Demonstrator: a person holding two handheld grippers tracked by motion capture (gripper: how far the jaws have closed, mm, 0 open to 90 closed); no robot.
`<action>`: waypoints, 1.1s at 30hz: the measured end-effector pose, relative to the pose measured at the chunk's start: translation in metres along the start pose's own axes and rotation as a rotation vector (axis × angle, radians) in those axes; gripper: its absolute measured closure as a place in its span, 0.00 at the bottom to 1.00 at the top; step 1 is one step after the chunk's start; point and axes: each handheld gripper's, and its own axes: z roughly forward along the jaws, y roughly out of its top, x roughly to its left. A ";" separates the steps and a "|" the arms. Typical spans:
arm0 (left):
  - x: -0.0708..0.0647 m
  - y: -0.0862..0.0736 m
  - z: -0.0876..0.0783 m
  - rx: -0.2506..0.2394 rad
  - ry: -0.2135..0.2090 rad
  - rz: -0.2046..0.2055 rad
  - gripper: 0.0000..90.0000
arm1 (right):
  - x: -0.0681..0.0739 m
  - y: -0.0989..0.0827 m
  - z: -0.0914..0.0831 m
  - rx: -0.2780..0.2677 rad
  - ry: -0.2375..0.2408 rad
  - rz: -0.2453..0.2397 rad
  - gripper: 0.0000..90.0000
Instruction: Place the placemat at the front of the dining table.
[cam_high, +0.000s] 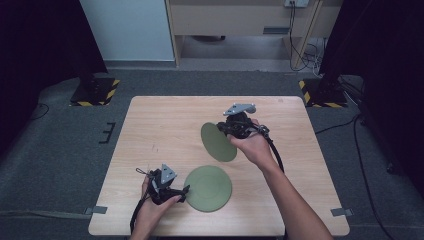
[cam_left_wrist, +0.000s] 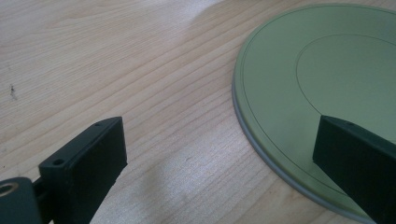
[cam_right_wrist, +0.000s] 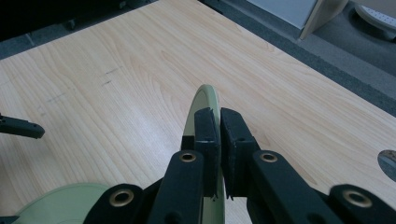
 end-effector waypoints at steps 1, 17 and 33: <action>0.000 0.000 0.000 0.000 0.000 0.000 0.02 | 0.000 0.001 0.000 0.001 0.000 0.000 0.96; 0.001 0.000 -0.001 -0.004 0.000 -0.003 0.02 | -0.007 0.002 0.001 -0.019 -0.025 0.021 0.96; 0.003 0.000 -0.001 -0.010 -0.004 -0.006 0.02 | -0.023 0.009 0.007 -0.026 -0.077 0.047 0.96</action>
